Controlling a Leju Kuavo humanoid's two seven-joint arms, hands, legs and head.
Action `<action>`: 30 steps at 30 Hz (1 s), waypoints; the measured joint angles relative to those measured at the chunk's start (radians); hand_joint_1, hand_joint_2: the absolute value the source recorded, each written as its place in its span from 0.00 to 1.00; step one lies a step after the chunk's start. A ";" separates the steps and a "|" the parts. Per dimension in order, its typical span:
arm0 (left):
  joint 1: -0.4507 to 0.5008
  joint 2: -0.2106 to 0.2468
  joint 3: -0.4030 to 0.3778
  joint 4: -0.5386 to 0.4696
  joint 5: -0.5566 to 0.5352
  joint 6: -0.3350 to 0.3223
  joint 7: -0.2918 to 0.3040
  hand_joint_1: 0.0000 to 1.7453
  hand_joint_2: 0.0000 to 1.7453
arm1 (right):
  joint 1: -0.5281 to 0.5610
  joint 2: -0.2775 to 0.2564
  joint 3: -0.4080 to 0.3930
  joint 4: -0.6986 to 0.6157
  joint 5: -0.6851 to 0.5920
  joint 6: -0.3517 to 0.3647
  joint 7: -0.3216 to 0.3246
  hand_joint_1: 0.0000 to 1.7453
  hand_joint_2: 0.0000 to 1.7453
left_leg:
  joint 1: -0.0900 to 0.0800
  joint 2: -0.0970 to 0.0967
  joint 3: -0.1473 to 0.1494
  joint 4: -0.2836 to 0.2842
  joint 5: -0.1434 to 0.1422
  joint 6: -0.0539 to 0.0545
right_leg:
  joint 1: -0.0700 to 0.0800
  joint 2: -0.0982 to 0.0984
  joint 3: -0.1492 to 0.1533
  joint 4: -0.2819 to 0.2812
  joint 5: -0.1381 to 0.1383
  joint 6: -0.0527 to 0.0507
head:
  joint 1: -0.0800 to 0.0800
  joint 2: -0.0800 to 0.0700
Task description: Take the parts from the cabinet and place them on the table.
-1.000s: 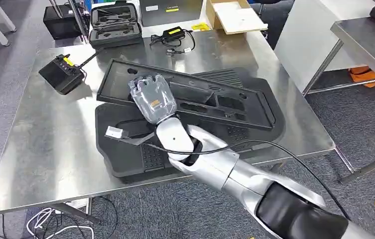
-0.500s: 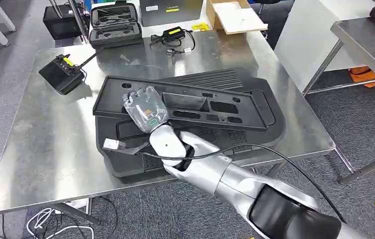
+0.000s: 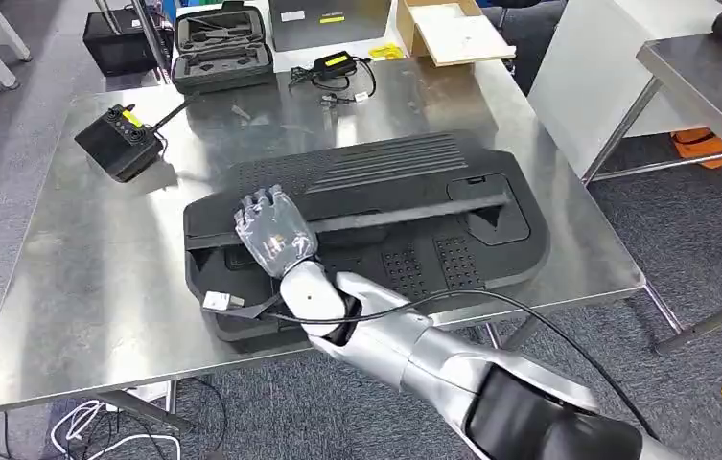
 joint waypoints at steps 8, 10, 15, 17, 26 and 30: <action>0.001 0.000 0.000 0.000 0.001 0.000 0.000 0.00 0.00 | 0.000 0.010 0.011 0.031 0.000 0.000 0.000 0.00 1.00 | 0.000 0.000 0.000 0.000 0.000 0.000 | 0.000 0.000 0.000 0.000 0.000 0.000 | 0.000 0.000; 0.002 0.000 0.000 0.000 0.002 0.001 0.000 0.00 0.00 | 0.000 0.010 0.015 0.037 0.000 0.002 0.000 0.00 1.00 | 0.000 0.000 0.000 0.000 0.000 0.000 | 0.000 0.000 0.000 0.000 0.000 0.000 | 0.000 0.000; 0.005 0.000 0.000 0.000 0.004 0.003 0.000 0.00 0.00 | 0.000 0.015 0.023 0.055 0.000 0.011 -0.001 0.00 1.00 | 0.000 0.000 0.000 0.000 0.000 0.000 | 0.000 0.000 0.000 0.000 0.000 0.000 | 0.000 0.000; 0.005 0.000 0.000 0.000 0.006 0.003 0.000 0.00 0.00 | 0.000 0.018 0.028 0.064 0.000 0.012 -0.003 0.00 1.00 | 0.000 0.000 0.000 0.000 0.000 0.000 | 0.000 0.000 0.000 0.000 0.000 0.000 | 0.000 0.000; 0.005 0.000 0.000 0.000 0.014 0.002 0.000 0.00 0.00 | -0.001 0.021 0.035 0.077 -0.038 0.056 -0.041 0.00 1.00 | 0.000 0.000 0.000 0.000 0.000 0.000 | 0.000 0.000 0.000 0.000 0.000 0.000 | 0.000 0.000; 0.005 0.000 0.000 0.000 0.022 0.001 0.001 0.00 0.00 | -0.005 0.026 0.036 0.078 -0.118 0.192 -0.083 0.00 1.00 | 0.000 0.000 0.001 0.000 0.000 0.000 | 0.000 0.000 0.000 0.000 0.000 0.000 | 0.000 0.000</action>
